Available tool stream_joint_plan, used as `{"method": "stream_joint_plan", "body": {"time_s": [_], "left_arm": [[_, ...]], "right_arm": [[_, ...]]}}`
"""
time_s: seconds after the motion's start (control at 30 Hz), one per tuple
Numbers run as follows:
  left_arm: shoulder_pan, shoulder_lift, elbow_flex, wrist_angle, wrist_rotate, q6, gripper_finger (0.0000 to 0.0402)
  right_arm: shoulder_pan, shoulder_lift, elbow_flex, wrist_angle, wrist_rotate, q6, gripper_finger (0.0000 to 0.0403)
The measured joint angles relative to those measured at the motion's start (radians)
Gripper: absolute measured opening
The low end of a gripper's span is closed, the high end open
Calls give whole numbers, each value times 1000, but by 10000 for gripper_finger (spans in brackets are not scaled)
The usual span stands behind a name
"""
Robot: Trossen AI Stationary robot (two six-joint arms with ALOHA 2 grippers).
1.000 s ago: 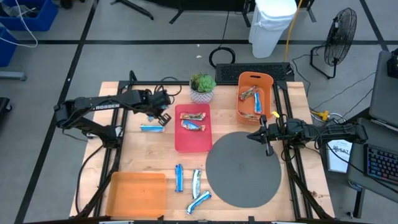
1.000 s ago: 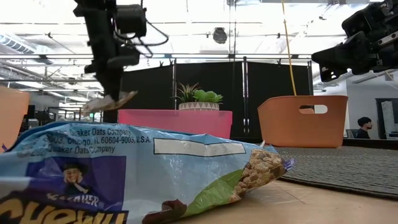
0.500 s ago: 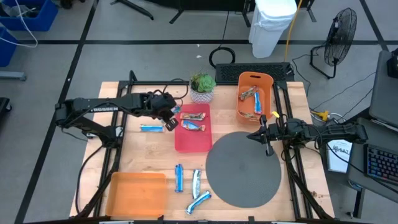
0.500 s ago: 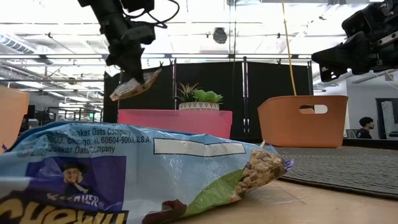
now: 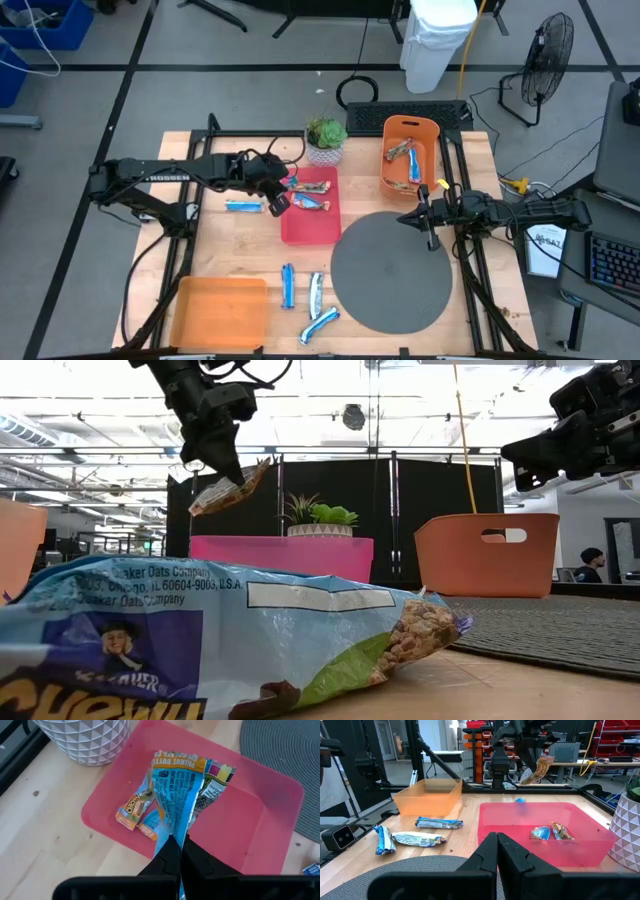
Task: Pick and place Granola Bars by type
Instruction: Put the blue/orange granola bar into the pink bin
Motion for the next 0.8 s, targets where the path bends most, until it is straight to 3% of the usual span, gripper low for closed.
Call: {"method": "stream_joint_plan", "body": {"time_s": [0.33, 0.63, 0.8], "left_arm": [[0, 51, 157, -50, 43, 69, 1], [-15, 276, 370, -186, 46, 140, 1], [-42, 377, 393, -194, 123, 178, 1]], "right_arm": [[0, 0, 0, 0, 0, 0, 0], [0, 0, 0, 0, 0, 0, 0], [0, 0, 0, 0, 0, 0, 0]]}}
